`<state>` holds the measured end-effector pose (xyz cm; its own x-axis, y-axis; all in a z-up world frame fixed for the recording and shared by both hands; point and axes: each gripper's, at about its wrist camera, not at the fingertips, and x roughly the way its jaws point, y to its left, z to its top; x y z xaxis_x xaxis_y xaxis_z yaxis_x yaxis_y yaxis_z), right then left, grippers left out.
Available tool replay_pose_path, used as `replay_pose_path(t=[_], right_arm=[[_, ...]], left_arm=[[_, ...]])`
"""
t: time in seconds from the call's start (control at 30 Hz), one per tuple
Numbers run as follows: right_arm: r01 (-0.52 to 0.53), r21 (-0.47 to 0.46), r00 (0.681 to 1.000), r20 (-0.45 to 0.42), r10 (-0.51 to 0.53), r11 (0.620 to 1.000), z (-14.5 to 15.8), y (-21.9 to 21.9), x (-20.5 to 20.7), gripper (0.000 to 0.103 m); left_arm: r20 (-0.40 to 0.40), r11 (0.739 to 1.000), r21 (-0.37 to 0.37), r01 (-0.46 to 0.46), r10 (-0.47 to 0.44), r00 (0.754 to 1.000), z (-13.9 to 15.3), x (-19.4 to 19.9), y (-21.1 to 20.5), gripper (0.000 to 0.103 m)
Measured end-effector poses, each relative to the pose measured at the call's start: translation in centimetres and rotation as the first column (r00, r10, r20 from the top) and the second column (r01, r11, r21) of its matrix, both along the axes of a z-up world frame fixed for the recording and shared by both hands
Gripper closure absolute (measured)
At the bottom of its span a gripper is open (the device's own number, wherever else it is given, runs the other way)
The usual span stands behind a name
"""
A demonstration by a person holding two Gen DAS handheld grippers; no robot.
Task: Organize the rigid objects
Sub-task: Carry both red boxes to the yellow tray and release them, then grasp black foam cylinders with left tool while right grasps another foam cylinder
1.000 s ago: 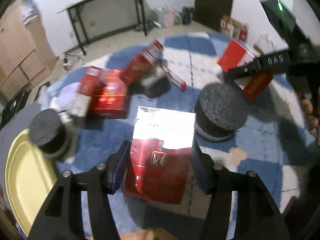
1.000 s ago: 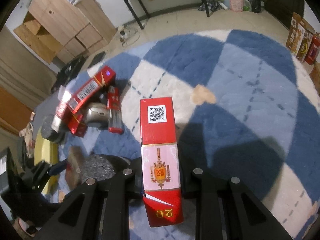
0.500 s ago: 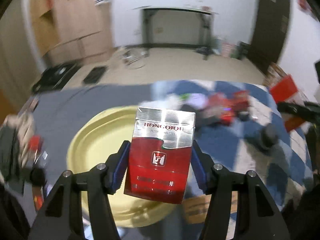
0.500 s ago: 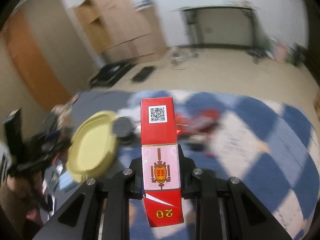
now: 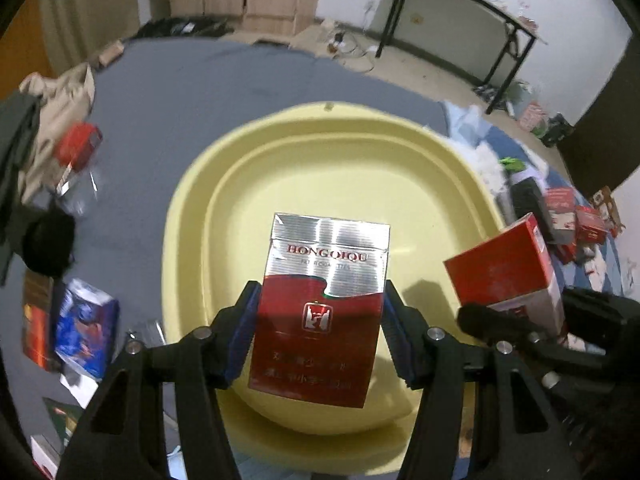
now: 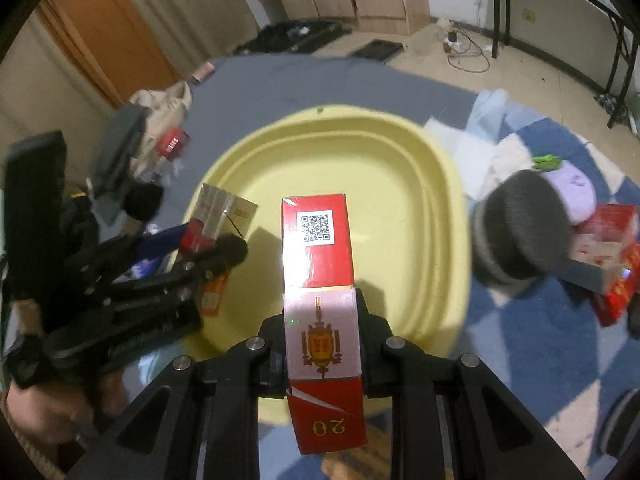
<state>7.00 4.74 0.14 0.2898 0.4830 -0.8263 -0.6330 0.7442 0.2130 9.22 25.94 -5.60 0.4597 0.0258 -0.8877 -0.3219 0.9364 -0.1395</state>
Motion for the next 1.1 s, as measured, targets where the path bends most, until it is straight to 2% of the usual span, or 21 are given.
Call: replay_pose_path(t=[0.13, 0.2, 0.27, 0.3, 0.47, 0.5, 0.53, 0.57, 0.6, 0.63, 0.67, 0.73, 0.8, 0.93, 1.1], right_arm=[[-0.006, -0.067, 1.0, 0.006, 0.007, 0.998, -2.0, 3.1, 0.8, 0.08], [0.002, -0.092, 1.0, 0.001, -0.002, 0.996, -3.6, 3.9, 1.7, 0.08], [0.017, -0.106, 1.0, -0.001, -0.017, 0.994, -4.6, 4.6, 2.1, 0.08], [0.02, -0.109, 1.0, -0.003, -0.021, 0.994, -6.4, 4.1, 2.9, 0.08], [0.015, -0.095, 1.0, 0.014, -0.013, 0.995, -7.0, 3.6, 2.4, 0.079], [0.012, -0.093, 1.0, 0.016, -0.011, 0.996, -7.0, 3.6, 2.3, 0.067], [0.012, -0.078, 1.0, 0.023, -0.011, 0.997, -6.7, 3.5, 2.1, 0.051], [0.015, -0.058, 0.999, 0.036, -0.013, 0.998, -6.3, 3.1, 1.8, 0.044], [0.018, -0.029, 0.999, 0.051, -0.017, 0.999, -5.6, 2.5, 1.3, 0.035], [0.02, -0.004, 0.998, 0.062, -0.02, 1.0, -4.9, 1.6, 0.9, 0.032], [0.021, 0.025, 0.997, 0.077, -0.023, 0.999, -3.9, 0.7, 0.2, 0.029], [0.031, 0.077, 0.992, 0.116, -0.04, 0.997, -2.0, -1.7, -1.1, 0.009], [0.049, 0.127, 0.985, 0.157, -0.069, 0.991, 0.0, -4.8, -2.6, 0.003], [0.099, 0.16, 0.969, 0.208, -0.131, 0.982, 2.9, -13.0, -5.1, 0.0], [0.211, 0.057, 0.932, 0.29, -0.219, 0.976, 4.6, -23.9, -6.3, 0.0]], left_arm=[[-0.059, 0.999, 0.015, -0.031, 0.032, 0.998, -2.0, 0.6, 0.0, 0.043], [-0.066, 0.998, -0.023, -0.062, 0.06, 0.996, -2.9, 0.6, 0.6, 0.043], [-0.062, 0.998, -0.024, -0.063, 0.061, 0.996, -3.1, 0.6, 0.6, 0.043], [-0.061, 0.998, -0.024, -0.059, 0.057, 0.997, -3.1, 0.7, 0.6, 0.043], [-0.059, 0.996, -0.038, -0.075, 0.073, 0.996, -2.6, 0.2, 1.0, 0.041], [-0.054, 0.996, -0.04, -0.077, 0.075, 0.996, -2.2, 0.1, 1.0, 0.038], [-0.034, 0.995, -0.046, -0.087, 0.086, 0.996, -1.5, -0.1, 1.0, 0.027], [-0.008, 0.994, -0.05, -0.096, 0.096, 0.995, -0.7, -0.2, 1.0, 0.012], [0.025, 0.993, -0.052, -0.102, 0.104, 0.994, 0.2, -0.4, 0.8, 0.006], [0.059, 0.994, -0.054, -0.098, 0.101, 0.993, 1.4, -0.6, 0.4, 0.0], [0.083, 0.995, -0.052, -0.084, 0.088, 0.993, 2.3, -0.6, -0.1, 0.0], [0.121, 0.999, -0.034, -0.021, 0.025, 0.992, 4.2, -0.8, -2.0, 0.0], [0.145, 0.999, -0.017, 0.052, -0.049, 0.988, 5.5, -0.8, -4.3, 0.0], [0.17, 0.984, 0.045, 0.17, -0.175, 0.97, 6.9, -1.7, -9.5, 0.0], [0.172, 0.969, 0.075, 0.235, -0.245, 0.954, 7.3, -2.2, -14.0, 0.0]])
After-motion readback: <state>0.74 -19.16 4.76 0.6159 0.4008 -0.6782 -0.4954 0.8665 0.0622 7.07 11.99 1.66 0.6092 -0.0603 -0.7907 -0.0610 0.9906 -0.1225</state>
